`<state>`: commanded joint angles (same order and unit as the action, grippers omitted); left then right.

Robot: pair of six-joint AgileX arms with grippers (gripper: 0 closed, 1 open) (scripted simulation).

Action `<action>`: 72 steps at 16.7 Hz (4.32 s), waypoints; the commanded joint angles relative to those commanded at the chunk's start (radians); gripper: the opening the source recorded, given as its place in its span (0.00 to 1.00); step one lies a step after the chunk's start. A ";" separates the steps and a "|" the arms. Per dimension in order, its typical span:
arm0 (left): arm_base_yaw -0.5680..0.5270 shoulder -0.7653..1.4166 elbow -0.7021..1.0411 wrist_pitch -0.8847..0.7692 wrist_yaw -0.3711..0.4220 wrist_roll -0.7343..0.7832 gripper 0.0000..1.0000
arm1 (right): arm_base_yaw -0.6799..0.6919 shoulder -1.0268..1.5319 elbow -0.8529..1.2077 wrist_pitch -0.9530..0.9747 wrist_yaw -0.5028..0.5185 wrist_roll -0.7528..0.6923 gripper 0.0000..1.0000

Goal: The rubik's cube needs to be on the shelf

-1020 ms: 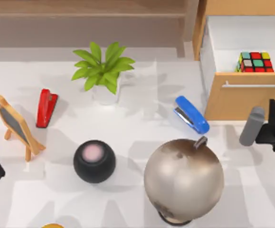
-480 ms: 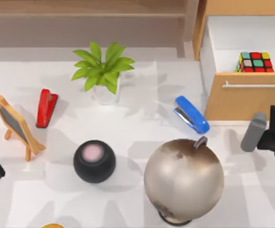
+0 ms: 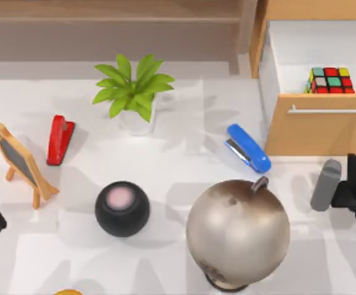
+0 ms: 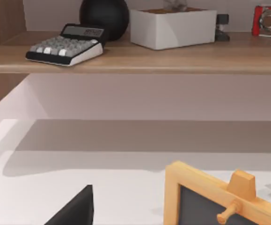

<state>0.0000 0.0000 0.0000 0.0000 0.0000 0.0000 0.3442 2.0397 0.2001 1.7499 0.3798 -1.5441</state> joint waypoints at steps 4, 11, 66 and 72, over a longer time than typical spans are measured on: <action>0.000 0.000 0.000 0.000 0.000 0.000 1.00 | 0.045 -0.096 0.037 -0.110 -0.034 0.101 1.00; 0.000 0.000 0.000 0.000 0.000 0.000 1.00 | 0.151 -0.280 0.274 -0.647 -0.140 0.472 1.00; 0.000 0.000 0.000 0.000 0.000 0.000 1.00 | -0.211 0.428 2.049 -3.004 -0.356 1.726 0.62; 0.000 0.000 0.000 0.000 0.000 0.000 1.00 | -0.211 0.428 2.049 -3.004 -0.356 1.726 0.17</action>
<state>0.0000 0.0000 0.0000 0.0000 0.0000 0.0000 0.1336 2.4680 2.2494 -1.2539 0.0238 0.1814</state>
